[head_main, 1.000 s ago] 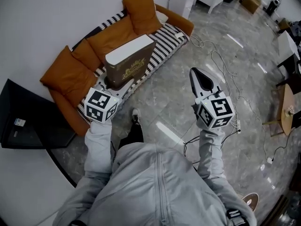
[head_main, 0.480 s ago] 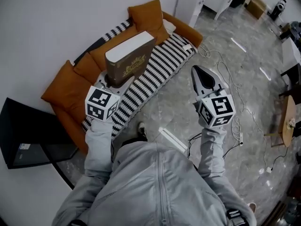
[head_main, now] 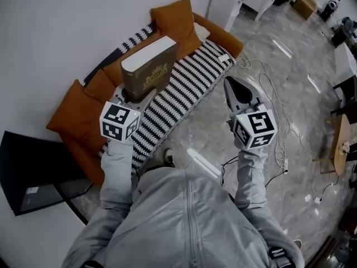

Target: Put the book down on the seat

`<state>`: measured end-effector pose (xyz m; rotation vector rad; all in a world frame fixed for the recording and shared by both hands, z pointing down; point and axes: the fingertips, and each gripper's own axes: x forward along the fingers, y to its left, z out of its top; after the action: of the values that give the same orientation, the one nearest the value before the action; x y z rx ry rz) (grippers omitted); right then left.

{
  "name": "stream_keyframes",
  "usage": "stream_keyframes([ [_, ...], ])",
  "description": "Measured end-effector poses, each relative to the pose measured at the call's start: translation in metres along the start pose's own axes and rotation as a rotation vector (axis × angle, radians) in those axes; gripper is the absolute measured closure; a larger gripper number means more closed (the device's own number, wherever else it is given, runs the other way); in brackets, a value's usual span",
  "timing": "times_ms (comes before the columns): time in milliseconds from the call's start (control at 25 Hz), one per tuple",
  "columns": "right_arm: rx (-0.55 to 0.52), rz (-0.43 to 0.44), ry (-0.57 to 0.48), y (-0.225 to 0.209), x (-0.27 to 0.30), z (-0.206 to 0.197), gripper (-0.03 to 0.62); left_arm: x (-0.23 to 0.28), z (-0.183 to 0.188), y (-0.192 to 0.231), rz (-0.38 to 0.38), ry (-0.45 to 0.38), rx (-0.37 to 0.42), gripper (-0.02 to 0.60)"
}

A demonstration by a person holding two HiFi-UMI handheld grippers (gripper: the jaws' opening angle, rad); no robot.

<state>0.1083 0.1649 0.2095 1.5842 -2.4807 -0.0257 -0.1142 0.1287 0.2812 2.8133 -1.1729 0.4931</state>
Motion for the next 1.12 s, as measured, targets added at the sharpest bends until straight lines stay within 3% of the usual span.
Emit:
stream_keyframes([
  [720, 0.028, 0.022, 0.088, 0.003, 0.101, -0.023, 0.563, 0.049, -0.042, 0.080, -0.040, 0.081, -0.073, 0.342],
  [1120, 0.044, 0.026, 0.106, -0.027, 0.154, -0.039, 0.563, 0.101, -0.059, 0.113, -0.053, 0.132, -0.113, 0.342],
])
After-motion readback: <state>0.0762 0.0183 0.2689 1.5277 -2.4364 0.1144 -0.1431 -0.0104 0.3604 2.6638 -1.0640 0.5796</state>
